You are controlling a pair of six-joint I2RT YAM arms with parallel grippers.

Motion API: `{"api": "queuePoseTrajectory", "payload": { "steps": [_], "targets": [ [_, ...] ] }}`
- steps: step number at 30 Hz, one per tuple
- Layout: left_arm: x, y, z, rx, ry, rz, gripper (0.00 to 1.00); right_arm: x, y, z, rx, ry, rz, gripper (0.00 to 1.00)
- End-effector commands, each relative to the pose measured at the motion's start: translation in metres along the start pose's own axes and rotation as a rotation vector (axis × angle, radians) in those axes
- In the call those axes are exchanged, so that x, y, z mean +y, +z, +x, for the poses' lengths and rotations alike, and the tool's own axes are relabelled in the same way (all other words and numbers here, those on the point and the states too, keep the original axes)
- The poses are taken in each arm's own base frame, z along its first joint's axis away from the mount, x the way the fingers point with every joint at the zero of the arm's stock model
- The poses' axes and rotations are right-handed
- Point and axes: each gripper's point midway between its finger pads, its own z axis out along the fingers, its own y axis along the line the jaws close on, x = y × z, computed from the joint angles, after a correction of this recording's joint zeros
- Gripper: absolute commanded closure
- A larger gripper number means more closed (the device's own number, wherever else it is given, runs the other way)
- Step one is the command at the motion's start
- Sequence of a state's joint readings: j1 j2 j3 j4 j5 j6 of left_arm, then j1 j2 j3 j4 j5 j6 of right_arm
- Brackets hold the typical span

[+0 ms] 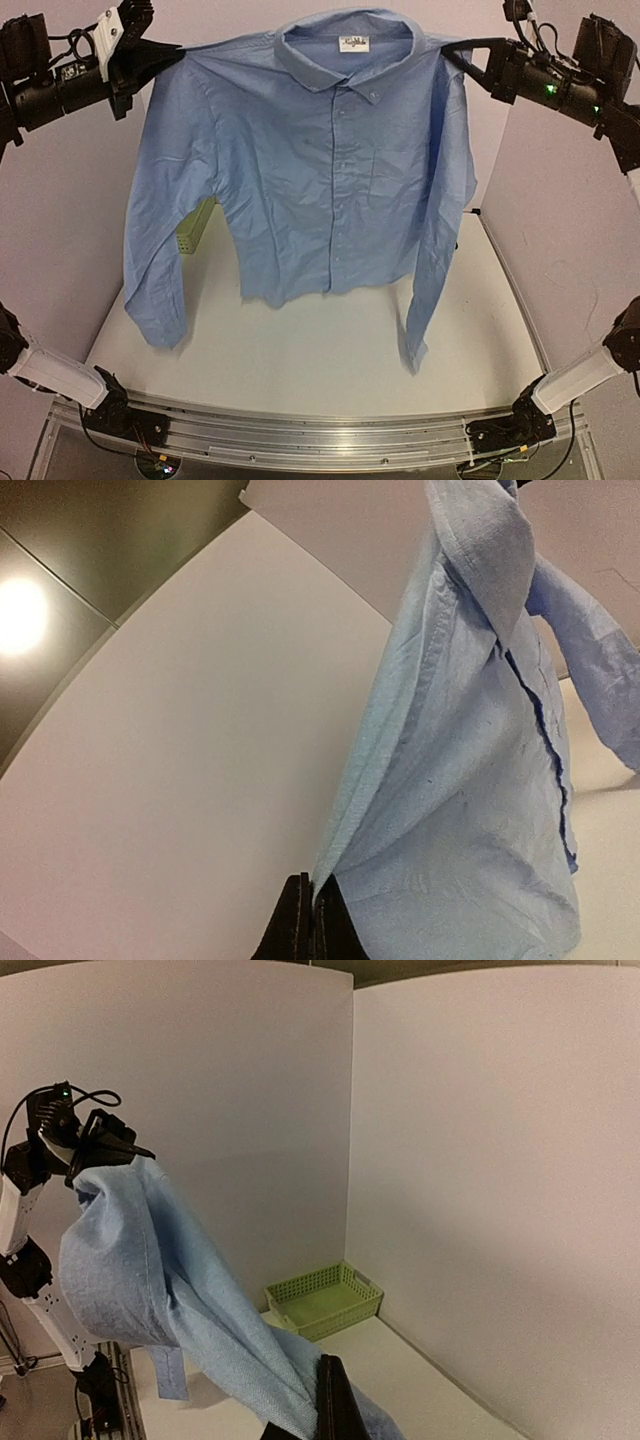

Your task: Pin the brooch onto the clothing

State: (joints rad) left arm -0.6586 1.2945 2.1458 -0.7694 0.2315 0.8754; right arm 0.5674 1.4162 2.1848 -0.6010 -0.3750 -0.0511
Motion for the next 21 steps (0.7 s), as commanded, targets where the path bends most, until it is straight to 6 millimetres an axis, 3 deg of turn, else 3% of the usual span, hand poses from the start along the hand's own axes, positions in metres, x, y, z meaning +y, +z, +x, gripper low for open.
{"api": "queuePoseTrajectory", "payload": {
  "steps": [1,4,6,10,14,17,18,21],
  "targets": [
    [0.001,-0.028,0.017,0.116,-0.102,-0.026,1.00,-0.011,-0.015,0.016,0.081,0.109,0.089,1.00],
    [-0.030,-0.016,0.048,0.211,-0.213,0.058,1.00,-0.034,0.014,0.088,0.258,0.188,0.135,1.00],
    [-0.046,-0.004,0.081,0.315,-0.259,0.068,1.00,-0.056,0.031,0.135,0.368,0.214,0.184,1.00],
    [-0.091,0.028,0.168,0.499,-0.303,0.123,1.00,-0.109,0.056,0.225,0.543,0.340,0.194,1.00],
    [-0.118,0.059,0.267,0.652,-0.469,0.192,1.00,-0.149,0.087,0.312,0.689,0.359,0.170,1.00],
    [-0.142,0.089,0.326,0.712,-0.490,0.231,1.00,-0.185,0.107,0.374,0.759,0.382,0.187,1.00],
    [-0.149,0.098,0.342,0.724,-0.486,0.240,1.00,-0.196,0.114,0.403,0.794,0.400,0.185,1.00],
    [-0.174,0.128,0.399,0.787,-0.515,0.275,1.00,-0.221,0.136,0.454,0.819,0.443,0.180,1.00]
  ]
}}
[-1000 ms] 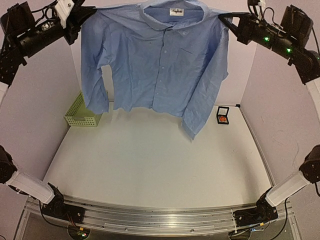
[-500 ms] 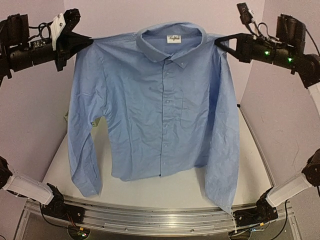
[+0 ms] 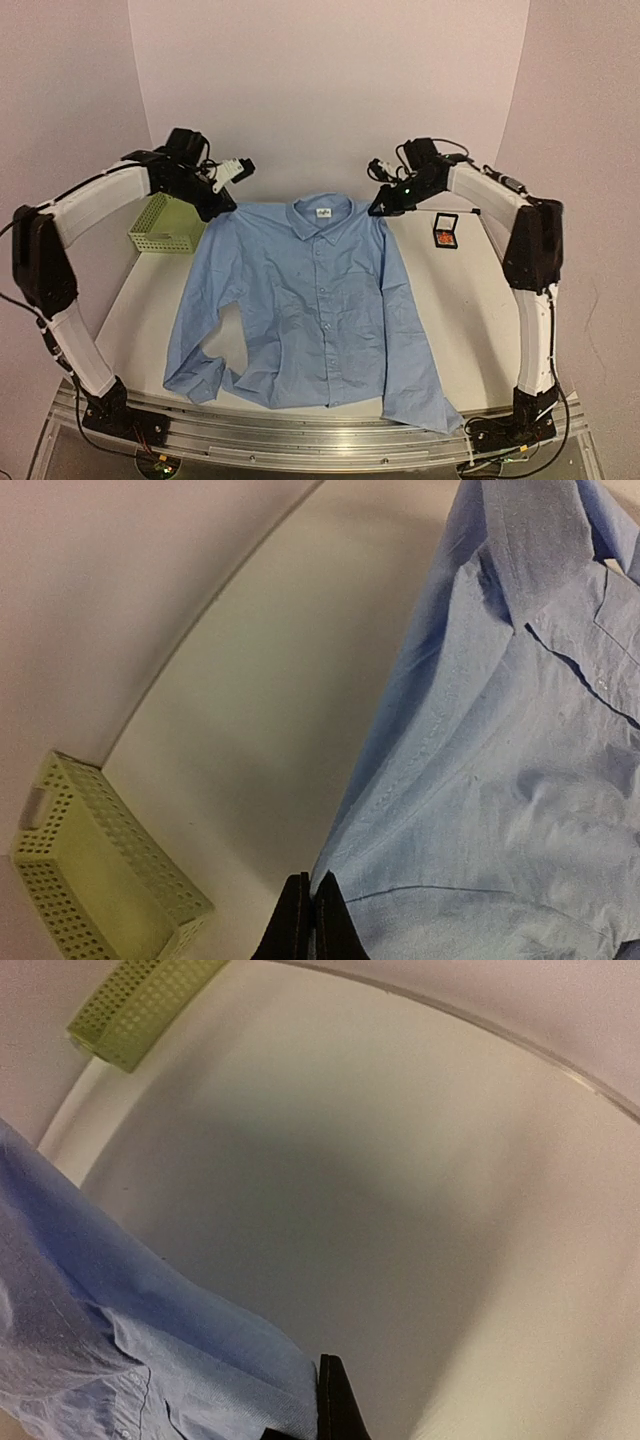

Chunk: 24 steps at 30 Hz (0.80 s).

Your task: Pin the brooch onto the clothing

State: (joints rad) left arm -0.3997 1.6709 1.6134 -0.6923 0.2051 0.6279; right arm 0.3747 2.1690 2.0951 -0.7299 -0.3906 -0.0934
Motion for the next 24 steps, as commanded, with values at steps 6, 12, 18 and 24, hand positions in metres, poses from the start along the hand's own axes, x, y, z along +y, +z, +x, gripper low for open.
{"api": "queuePoseTrajectory", "payload": {
  "steps": [6,12,18,24],
  "targets": [
    [0.060,0.131,0.033,0.058,-0.062,-0.062,1.00,-0.101,0.089,0.010,-0.006,0.106,0.061,1.00],
    [0.085,0.172,0.036,0.036,-0.098,-0.123,1.00,-0.143,0.097,0.013,-0.095,0.195,0.152,1.00],
    [0.099,0.186,0.036,0.029,-0.129,-0.162,1.00,-0.142,0.095,-0.012,-0.190,0.219,0.121,1.00],
    [0.121,0.109,-0.033,-0.140,-0.057,-0.235,1.00,-0.100,0.028,-0.069,-0.319,0.139,0.096,1.00]
  ]
}}
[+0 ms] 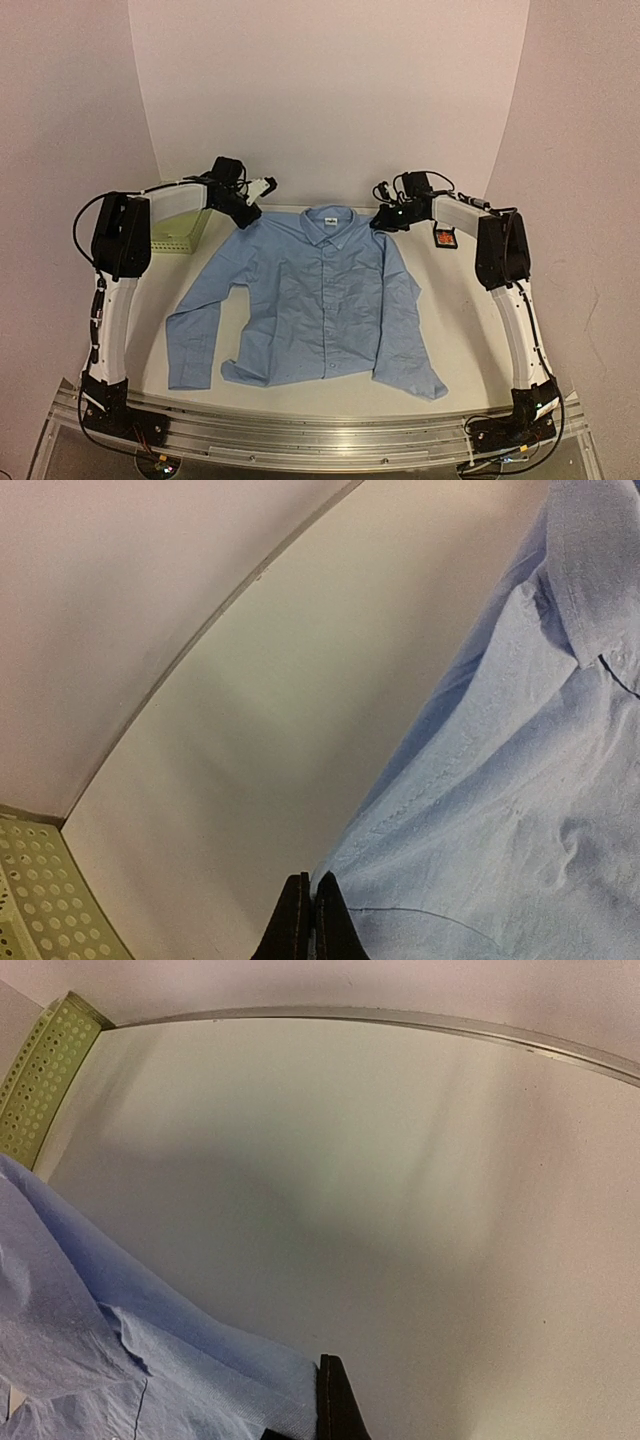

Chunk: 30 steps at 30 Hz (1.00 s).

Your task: Pin the brooch onto the clothing

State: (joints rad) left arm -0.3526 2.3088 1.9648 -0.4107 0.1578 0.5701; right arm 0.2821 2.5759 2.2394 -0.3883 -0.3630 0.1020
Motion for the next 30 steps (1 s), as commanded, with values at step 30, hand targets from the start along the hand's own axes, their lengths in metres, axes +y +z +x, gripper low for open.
{"api": "queuePoseTrajectory", "payload": {
  "steps": [30],
  "targets": [
    [-0.019,-0.664,-0.231,-1.047,0.395,-0.563,1.00,0.399,-0.601,-0.107,-0.995,-0.533,-0.533,1.00]
  ]
}}
